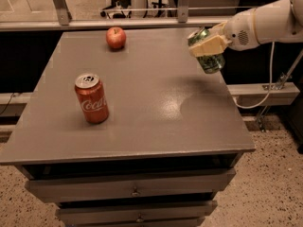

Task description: Place green can upright

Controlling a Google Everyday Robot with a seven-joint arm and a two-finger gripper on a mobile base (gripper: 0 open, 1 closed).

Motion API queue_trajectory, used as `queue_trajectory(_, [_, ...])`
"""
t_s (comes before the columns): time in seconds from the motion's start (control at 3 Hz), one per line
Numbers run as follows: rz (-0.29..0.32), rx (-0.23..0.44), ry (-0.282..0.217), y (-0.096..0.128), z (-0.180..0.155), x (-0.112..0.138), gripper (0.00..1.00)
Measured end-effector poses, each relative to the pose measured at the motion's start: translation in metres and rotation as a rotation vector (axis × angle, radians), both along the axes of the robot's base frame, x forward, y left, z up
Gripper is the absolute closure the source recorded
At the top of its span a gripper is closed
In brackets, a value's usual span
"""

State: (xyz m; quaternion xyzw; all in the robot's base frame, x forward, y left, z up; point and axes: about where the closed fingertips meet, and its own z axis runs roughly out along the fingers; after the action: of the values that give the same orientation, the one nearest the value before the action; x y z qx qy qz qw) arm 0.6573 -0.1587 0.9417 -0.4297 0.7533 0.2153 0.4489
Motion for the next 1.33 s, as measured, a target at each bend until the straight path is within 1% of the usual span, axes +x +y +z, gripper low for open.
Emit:
queue_trajectory(0.33, [0.091,0.302,-0.052,-0.011,0.001,-0.02,1.0])
queue_trajectory(0.67, [0.125,0.447,-0.062,-0.017,-0.002,-0.029,1.0])
queue_trajectory(1.0, [0.153,0.568,-0.07,-0.02,-0.008,-0.038,1.0])
queue_trajectory(1.33, [0.176,0.655,-0.09,-0.021,-0.021,-0.049,1.0])
